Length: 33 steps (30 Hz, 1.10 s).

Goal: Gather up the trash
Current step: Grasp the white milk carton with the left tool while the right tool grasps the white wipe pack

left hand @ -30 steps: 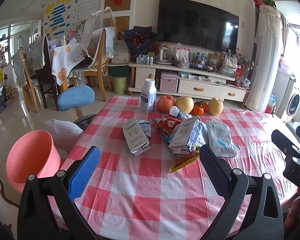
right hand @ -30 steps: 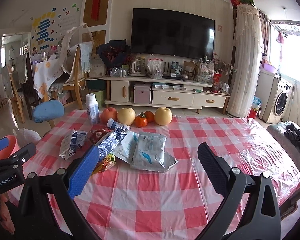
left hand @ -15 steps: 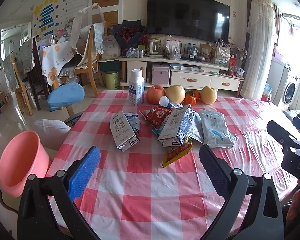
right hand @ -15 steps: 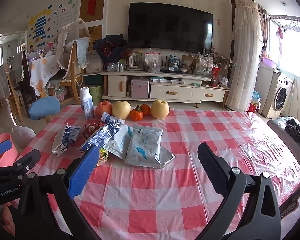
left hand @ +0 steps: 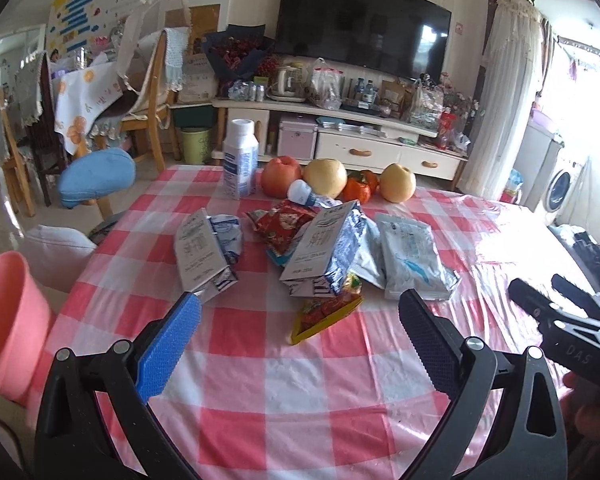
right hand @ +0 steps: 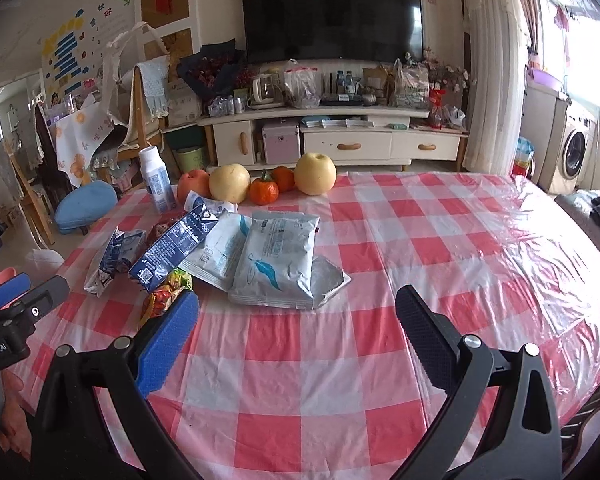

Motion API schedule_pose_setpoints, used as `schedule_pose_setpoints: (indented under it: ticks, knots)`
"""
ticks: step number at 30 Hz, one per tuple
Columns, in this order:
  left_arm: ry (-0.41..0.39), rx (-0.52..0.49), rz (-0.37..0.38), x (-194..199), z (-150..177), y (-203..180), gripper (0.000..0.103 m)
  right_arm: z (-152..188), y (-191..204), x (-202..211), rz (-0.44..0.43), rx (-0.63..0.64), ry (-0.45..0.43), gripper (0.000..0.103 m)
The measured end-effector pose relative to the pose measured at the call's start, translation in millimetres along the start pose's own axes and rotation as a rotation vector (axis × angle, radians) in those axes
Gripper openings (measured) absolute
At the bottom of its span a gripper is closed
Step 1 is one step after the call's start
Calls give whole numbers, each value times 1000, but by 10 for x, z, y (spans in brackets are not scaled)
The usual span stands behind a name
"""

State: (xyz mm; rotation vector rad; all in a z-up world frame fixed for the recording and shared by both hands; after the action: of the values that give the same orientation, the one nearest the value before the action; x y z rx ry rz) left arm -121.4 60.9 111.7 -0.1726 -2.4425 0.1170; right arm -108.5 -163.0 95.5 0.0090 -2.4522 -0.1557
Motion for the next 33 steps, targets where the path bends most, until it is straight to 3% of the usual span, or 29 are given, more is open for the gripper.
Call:
schedule_pose_setpoints:
  ticks: [11, 18, 30, 33]
  knots:
    - [126, -10, 166, -772, -251, -19, 98, -91, -220, -634, -272, -155, 133, 99]
    - [209, 66, 213, -1238, -467, 88, 98, -191, -234, -1113, -307, -197, 195, 99]
    - [311, 38, 209, -1695, -523, 44, 96, -356, -54, -1671, -214, -104, 244, 99]
    - [332, 38, 207, -1774, -508, 27, 80, -359, -75, -1794, -214, -122, 256, 99]
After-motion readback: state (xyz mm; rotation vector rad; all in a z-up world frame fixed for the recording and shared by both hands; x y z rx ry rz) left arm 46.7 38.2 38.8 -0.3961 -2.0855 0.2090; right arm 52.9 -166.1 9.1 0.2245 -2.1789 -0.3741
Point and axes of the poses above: each gripper's, at about its wrist camera, not at the fingertips, and x roughly against the way its jaws point, y to its left, z to its underside, the point moved 1 cm from there along -x, roughly the way its jaws point, and after that the axes turned 2 degrees about y, right-handed, at the moved point
